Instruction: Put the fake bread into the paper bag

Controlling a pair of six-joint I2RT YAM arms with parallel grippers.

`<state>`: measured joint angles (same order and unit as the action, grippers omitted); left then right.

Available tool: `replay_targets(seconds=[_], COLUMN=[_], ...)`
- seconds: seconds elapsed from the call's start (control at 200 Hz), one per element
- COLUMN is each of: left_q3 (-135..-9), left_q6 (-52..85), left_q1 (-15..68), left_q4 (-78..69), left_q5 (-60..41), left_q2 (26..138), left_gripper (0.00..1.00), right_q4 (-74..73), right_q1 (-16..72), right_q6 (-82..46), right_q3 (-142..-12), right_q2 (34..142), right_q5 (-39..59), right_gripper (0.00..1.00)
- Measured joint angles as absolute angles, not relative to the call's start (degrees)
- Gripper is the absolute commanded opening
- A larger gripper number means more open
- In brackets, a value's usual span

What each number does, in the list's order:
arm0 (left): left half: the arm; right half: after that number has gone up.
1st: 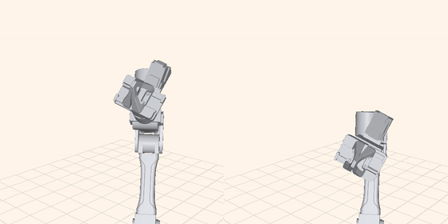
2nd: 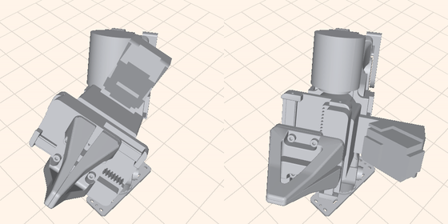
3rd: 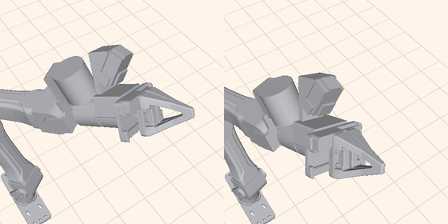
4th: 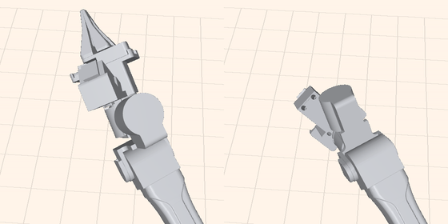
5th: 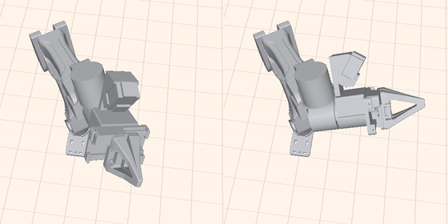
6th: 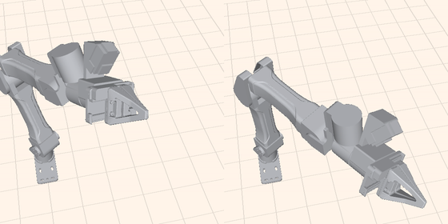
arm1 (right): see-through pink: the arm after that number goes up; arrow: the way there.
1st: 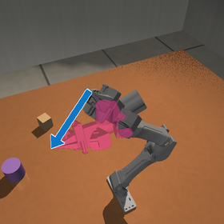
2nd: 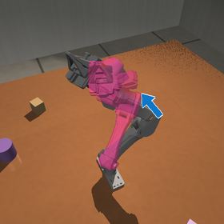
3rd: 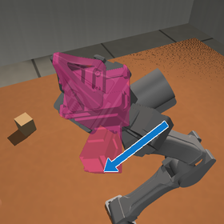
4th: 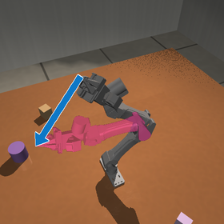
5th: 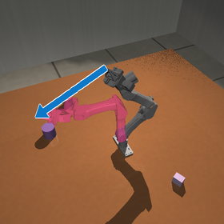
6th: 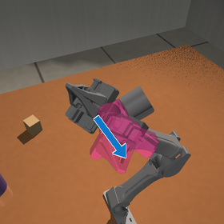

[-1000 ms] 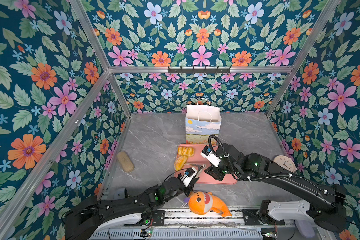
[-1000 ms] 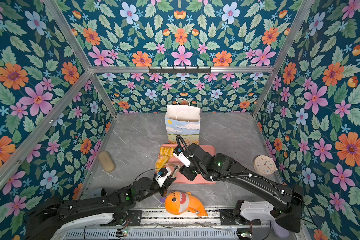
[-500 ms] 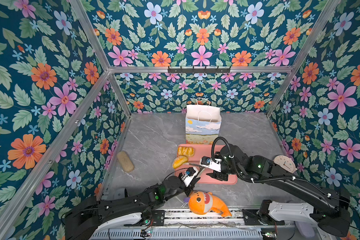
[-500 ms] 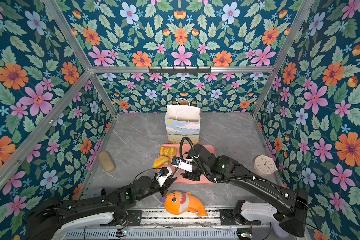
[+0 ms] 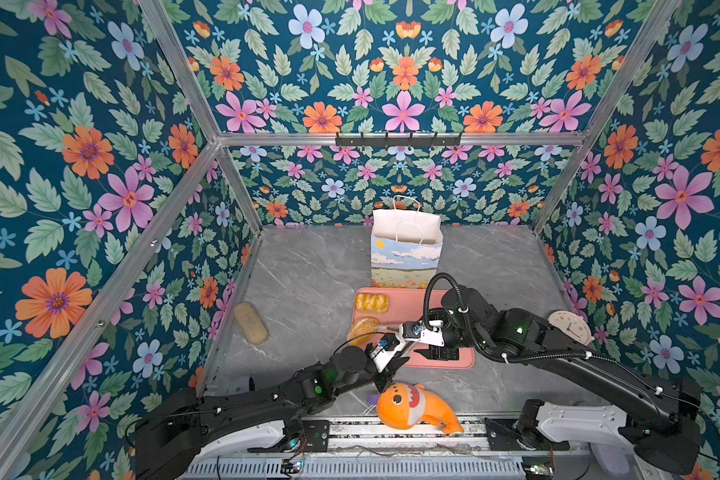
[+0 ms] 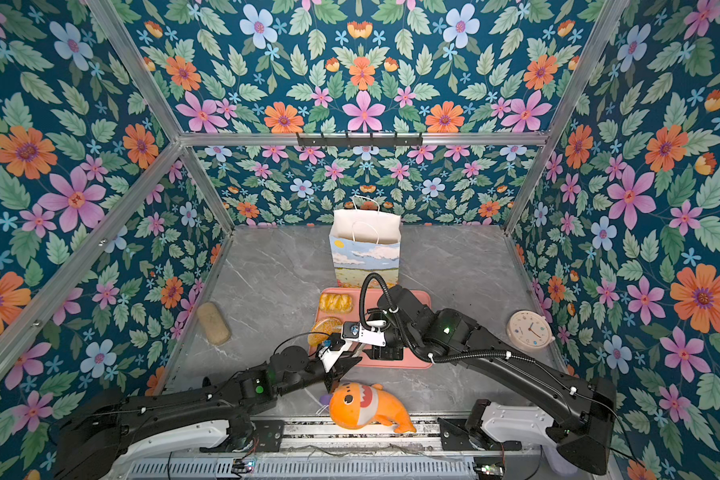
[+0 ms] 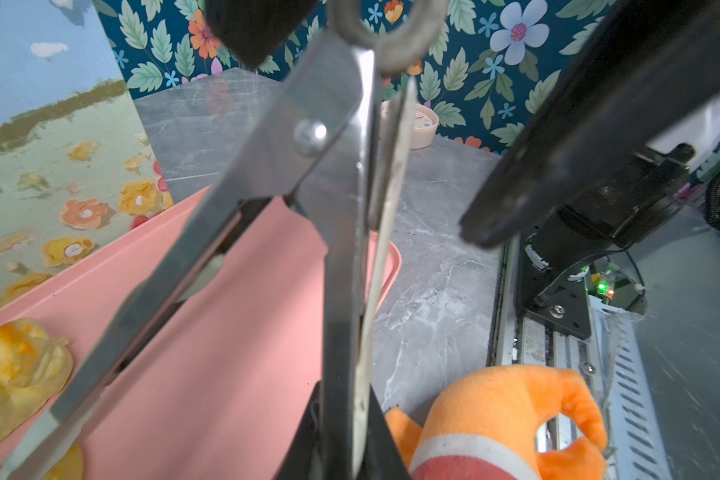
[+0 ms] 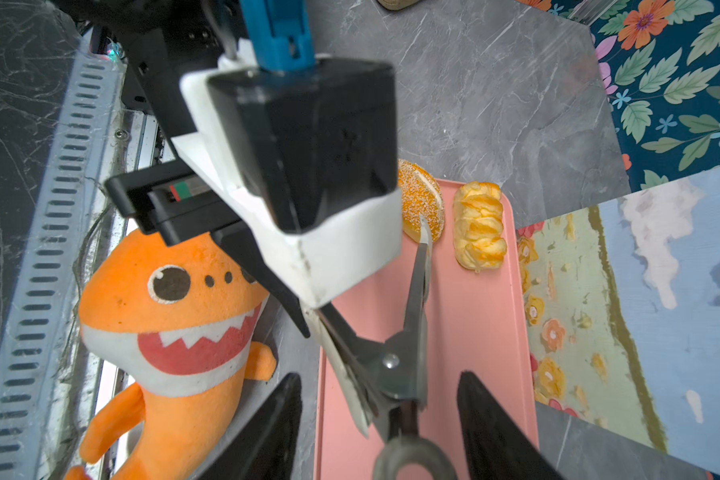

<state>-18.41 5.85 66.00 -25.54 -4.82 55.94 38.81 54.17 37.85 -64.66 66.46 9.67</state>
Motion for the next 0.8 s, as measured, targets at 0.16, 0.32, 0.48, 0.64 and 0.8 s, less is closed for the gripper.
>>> replay_targets(seconds=[0.16, 0.32, 0.48, 0.64, 0.8], left_q3=[-19.6, -21.2, -22.0, -22.9, -24.2], left_q6=[5.7, 5.5, 5.2, 4.5, 4.1], left_q1=[66.0, 66.0, 65.8, 65.6, 65.1], left_q4=[-23.9, -22.3, -21.8, -20.4, -19.3], left_q5=[-6.8, -8.3, -8.9, -9.1, -9.6], left_q2=[56.0, 56.6, 56.6, 56.3, 56.4], left_gripper=[0.15, 0.15, 0.15, 0.15, 0.15], right_q4=[39.6, 39.6, 40.0, 40.2, 40.1], right_q1=[53.4, 53.3, 53.2, 53.0, 52.2], right_q6=[38.2, 38.7, 38.7, 38.6, 37.7], right_q3=[-65.1, -65.3, -65.6, -65.6, -65.6], right_q2=[66.9, 67.3, 68.1, 67.9, 67.7], right_q5=[10.4, 12.2, 12.8, 12.6, 12.8], right_gripper=[0.57, 0.51, 0.48, 0.52, 0.54])
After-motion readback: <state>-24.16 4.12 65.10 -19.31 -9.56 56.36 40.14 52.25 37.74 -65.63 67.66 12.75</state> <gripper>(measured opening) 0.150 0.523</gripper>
